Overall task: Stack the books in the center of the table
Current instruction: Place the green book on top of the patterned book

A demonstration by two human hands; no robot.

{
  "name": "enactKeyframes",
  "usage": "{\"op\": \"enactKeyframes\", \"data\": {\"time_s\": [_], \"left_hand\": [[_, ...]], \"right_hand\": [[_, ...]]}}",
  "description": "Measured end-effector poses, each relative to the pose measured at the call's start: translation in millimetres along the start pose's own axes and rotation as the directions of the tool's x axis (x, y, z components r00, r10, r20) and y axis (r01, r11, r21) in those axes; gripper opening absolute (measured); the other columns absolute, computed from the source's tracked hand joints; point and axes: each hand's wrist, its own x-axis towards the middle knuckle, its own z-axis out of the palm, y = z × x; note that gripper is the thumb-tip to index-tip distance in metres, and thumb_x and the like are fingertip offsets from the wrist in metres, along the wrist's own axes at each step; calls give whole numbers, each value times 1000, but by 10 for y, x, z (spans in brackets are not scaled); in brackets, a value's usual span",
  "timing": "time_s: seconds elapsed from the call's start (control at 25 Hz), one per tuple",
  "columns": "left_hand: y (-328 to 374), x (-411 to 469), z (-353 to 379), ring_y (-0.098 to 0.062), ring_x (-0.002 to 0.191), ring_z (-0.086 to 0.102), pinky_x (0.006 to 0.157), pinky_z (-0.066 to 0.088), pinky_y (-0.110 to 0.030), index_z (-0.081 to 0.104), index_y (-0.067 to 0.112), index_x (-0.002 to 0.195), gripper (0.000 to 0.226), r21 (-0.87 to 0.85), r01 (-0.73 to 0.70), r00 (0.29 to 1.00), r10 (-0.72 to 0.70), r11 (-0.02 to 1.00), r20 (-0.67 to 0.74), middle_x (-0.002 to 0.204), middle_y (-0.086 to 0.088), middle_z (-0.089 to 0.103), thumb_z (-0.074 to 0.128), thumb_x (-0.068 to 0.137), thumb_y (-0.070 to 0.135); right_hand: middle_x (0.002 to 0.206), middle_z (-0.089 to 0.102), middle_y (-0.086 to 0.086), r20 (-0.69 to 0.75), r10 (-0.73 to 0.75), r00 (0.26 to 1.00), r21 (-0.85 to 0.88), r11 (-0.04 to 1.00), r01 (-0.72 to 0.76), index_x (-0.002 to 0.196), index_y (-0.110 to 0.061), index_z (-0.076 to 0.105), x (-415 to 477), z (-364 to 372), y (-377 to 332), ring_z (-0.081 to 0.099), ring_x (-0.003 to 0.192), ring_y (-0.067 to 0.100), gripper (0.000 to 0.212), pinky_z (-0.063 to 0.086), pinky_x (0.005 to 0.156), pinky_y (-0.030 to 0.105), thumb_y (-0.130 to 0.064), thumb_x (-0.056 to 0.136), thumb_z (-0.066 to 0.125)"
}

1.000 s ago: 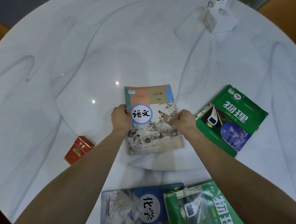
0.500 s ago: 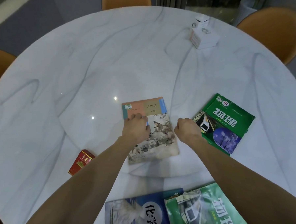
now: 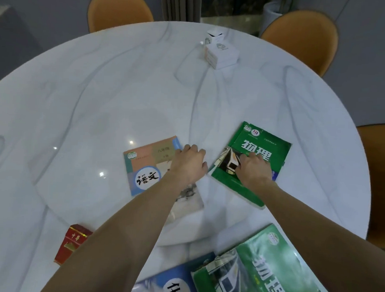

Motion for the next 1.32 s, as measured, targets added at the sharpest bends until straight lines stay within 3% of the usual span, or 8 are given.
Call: {"op": "enactKeyframes", "data": {"time_s": [0.24, 0.4, 0.64, 0.84, 0.96, 1.08, 1.2, 1.32], "left_hand": [[473, 348, 178, -33, 111, 48, 86, 43, -42, 51, 8, 122, 37, -66, -29, 998, 32, 997, 55, 119, -16, 55, 43, 91, 27], [646, 509, 294, -34, 113, 46, 86, 46, -46, 46, 6, 125, 39, -177, 75, 992, -55, 981, 115, 122, -18, 49, 46, 92, 27], [716, 627, 406, -37, 115, 45, 90, 44, -47, 46, 5, 125, 38, -295, 204, 977, -173, 934, 127, 124, -21, 49, 47, 93, 25], [715, 740, 392, -36, 109, 55, 90, 48, -42, 54, 4, 120, 34, -448, 361, 932, -305, 817, 195, 122, -20, 56, 46, 95, 26], [673, 789, 366, -33, 100, 62, 84, 50, -38, 64, 5, 109, 27, -568, 379, 924, -264, 731, 278, 112, -17, 68, 52, 93, 24], [696, 719, 364, -30, 98, 61, 83, 48, -35, 60, 8, 111, 22, -660, 388, 920, -227, 643, 320, 112, -15, 66, 53, 93, 19], [764, 598, 396, -20, 83, 57, 69, 46, -27, 52, 10, 111, 17, -772, 369, 929, -225, 518, 293, 106, -9, 62, 47, 96, 13], [767, 488, 407, -9, 68, 53, 53, 40, -19, 51, 11, 110, 14, -820, 344, 934, -259, 457, 247, 97, -4, 59, 45, 97, 12]], "right_hand": [[127, 48, 19, 37, 175, 984, 79, 981, -177, 123, -5, 47, -27, 170, 568, 42, 119, 35, 37, 42, 94, 46, -26, 93, 46], [126, 43, 21, 79, 321, 944, 266, 906, -330, 119, -2, 43, -84, 332, 764, 43, 114, 37, 36, 44, 88, 47, -26, 92, 48], [119, 42, 25, 101, 393, 914, 513, 766, -386, 119, 3, 40, -146, 486, 757, 51, 101, 45, 39, 44, 84, 48, -23, 93, 51], [123, 42, 25, 221, 501, 837, 647, 567, -510, 121, 4, 42, -155, 507, 724, 55, 101, 46, 38, 46, 86, 47, -22, 93, 52], [121, 51, 25, 268, 516, 813, 668, 509, -543, 120, 2, 47, -164, 507, 786, 55, 104, 43, 36, 48, 91, 47, -21, 93, 50], [116, 58, 25, 297, 538, 789, 703, 436, -562, 118, 2, 50, -202, 495, 853, 58, 102, 41, 30, 51, 89, 47, -14, 93, 48], [117, 59, 26, 303, 571, 763, 743, 360, -564, 119, 1, 51, -237, 442, 873, 60, 100, 41, 30, 53, 88, 49, -7, 91, 46], [116, 61, 25, 289, 575, 765, 784, 317, -534, 123, -2, 51, -268, 358, 857, 60, 93, 37, 34, 55, 83, 44, -5, 90, 46]]}}
